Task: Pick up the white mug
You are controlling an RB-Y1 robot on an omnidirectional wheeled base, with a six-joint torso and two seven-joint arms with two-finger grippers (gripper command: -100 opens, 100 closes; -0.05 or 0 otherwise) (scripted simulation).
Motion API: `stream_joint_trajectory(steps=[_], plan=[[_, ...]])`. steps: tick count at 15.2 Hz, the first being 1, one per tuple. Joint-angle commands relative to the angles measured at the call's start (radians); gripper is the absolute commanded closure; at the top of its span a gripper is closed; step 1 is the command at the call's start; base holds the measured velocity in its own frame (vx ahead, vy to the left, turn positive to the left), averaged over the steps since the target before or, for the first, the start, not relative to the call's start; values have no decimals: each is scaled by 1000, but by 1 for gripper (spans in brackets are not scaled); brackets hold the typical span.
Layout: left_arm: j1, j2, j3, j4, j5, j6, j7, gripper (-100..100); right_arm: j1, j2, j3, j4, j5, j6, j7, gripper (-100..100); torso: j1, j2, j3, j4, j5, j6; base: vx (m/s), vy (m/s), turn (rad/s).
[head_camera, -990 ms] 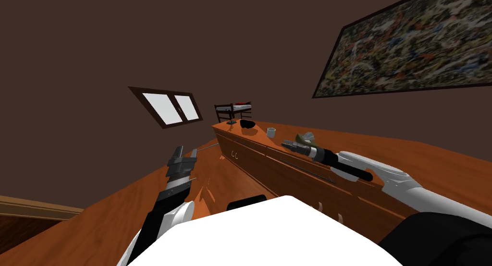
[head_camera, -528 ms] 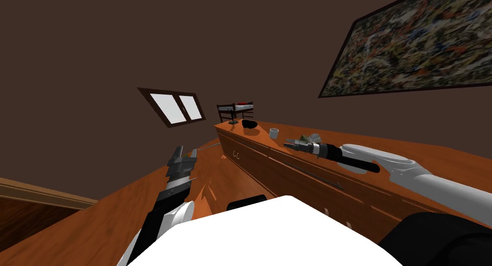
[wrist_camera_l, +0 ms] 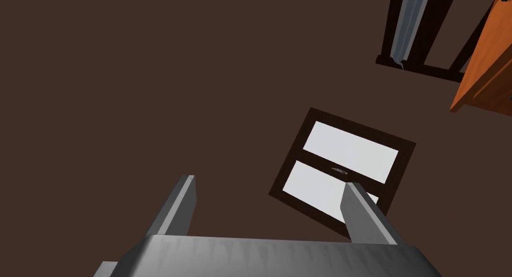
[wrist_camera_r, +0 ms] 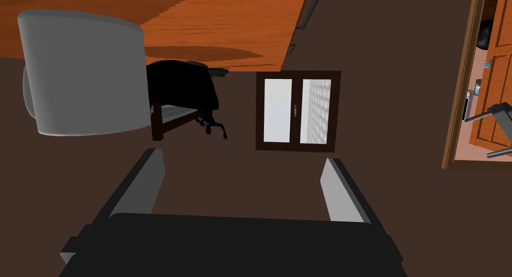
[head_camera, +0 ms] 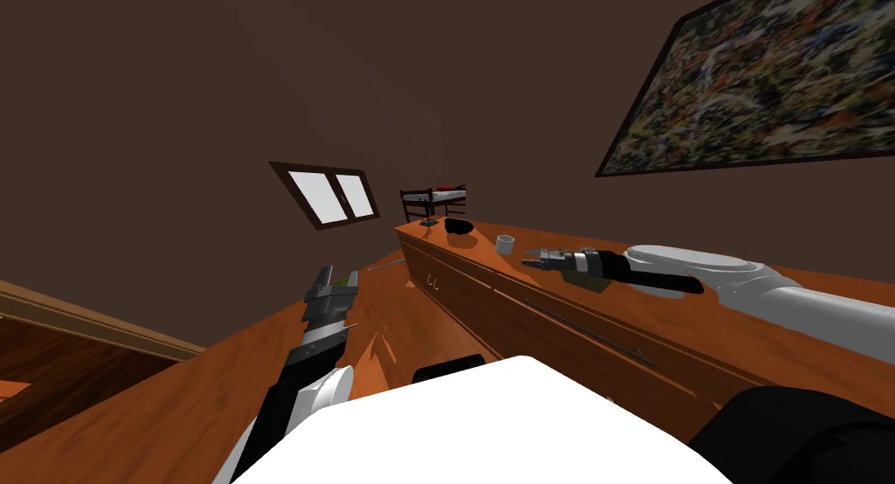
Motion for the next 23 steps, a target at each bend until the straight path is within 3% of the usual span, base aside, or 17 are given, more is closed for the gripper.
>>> stream_joint_trajectory(steps=[1, 2, 3, 5, 6, 9, 10, 12, 13, 16, 17, 19, 20, 23], plan=[[0, 0, 0, 0, 0, 0, 0, 0, 6, -50, -5, 12, 5, -9, -2, -100, 0, 0, 0, 0, 0, 0, 28, 0, 46], [0, 0, 0, 0, 0, 0, 0, 0, 6, -55, -5, 12, 5, -9, -2, -100, 0, 0, 0, 0, 0, 0, 16, 0, 2], [0, 0, 0, 0, 0, 0, 0, 0, 20, -89, -17, 51, 19, -32, -7, -100, 0, 1, 0, 0, 0, 1, 24, 1, 102], [0, 0, 0, 0, 0, 0, 0, 0, 20, -129, -17, 51, 19, -32, -7, -100, 0, 0, 0, 0, 0, 0, 29, -5, 84], [0, 0, 0, 0, 0, 0, 0, 0, 36, -155, -27, 89, 33, -55, -11, -100, 0, 0, 0, 0, 0, 0, 36, -7, 94], [0, 0, 0, 0, 0, 0, 0, 0, 36, -202, -27, 89, 33, -55, -11, -100, 0, 0, 0, 0, 0, 0, 31, -9, 60], [0, 0, 0, 0, 0, 0, 0, 0, 53, -237, -35, 126, 47, -78, -15, -100, 0, 1, 0, 0, 0, 1, 27, -5, 82], [0, 0, 0, 0, 0, 0, 0, 0, 53, -274, -35, 126, 47, -78, -15, -100, 0, 0, 0, 0, 0, 0, 28, -10, 95], [0, 0, 0, 0, 0, 0, 0, 0, 71, -300, -42, 162, 61, -101, -18, -100, 0, 0, 0, 0, 0, 0, 30, -13, 103], [0, 0, 0, 0, 0, 0, 0, 0, 71, -344, -42, 162, 61, -101, -18, -100, 0, 0, 0, 0, 0, 0, 25, -15, 49], [0, 0, 0, 0, 0, 0, 0, 0, 91, -382, -47, 197, 74, -124, -22, -100, 0, 1, 0, 0, 0, 1, 22, -10, 77], [0, 0, 0, 0, 0, 0, 0, 0, 91, -412, -47, 197, 74, -124, -22, -100, 0, 1, 0, 0, 0, 0, 22, -14, 81], [0, 0, 0, 0, 0, 0, 0, 0, 112, -446, -50, 230, 87, -146, -25, -100, 0, 1, 0, 0, 0, 0, 24, -15, 112], [0, 0, 0, 0, 0, 0, 0, 0, 135, -527, -52, 261, 99, -168, -28, -100, -1, 0, 0, 0, 0, 0, 29, -22, 97]])
